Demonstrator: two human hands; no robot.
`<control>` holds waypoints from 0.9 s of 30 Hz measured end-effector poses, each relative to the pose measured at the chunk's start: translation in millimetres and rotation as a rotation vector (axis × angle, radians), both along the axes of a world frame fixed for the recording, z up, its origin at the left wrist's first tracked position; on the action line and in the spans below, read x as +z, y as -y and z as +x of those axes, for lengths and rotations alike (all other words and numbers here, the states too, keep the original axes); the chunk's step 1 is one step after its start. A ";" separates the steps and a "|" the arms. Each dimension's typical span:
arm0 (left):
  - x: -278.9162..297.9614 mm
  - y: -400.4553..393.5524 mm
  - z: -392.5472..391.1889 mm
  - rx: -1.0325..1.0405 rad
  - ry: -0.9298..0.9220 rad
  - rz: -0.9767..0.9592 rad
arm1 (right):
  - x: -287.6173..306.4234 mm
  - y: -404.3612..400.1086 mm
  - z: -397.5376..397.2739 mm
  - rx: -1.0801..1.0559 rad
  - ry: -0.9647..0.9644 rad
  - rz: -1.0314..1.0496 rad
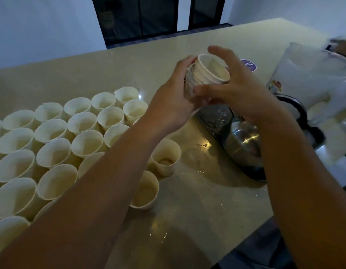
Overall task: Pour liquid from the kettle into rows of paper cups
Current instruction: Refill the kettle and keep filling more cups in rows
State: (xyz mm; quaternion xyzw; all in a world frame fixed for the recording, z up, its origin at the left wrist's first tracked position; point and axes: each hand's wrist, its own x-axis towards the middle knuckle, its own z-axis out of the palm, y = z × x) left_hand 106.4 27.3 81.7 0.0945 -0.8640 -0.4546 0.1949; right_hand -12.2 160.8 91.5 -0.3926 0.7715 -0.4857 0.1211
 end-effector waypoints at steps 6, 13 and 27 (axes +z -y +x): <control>-22.4 5.3 -2.6 0.126 0.213 -0.042 | -39.3 26.6 -20.3 -0.127 -0.081 0.328; -26.5 6.2 9.0 0.172 0.231 -0.033 | -67.9 42.5 -22.1 -0.112 -0.092 0.486; -14.8 -41.8 -9.2 0.028 0.079 0.030 | -48.6 -90.8 -3.3 -0.943 -0.433 -0.179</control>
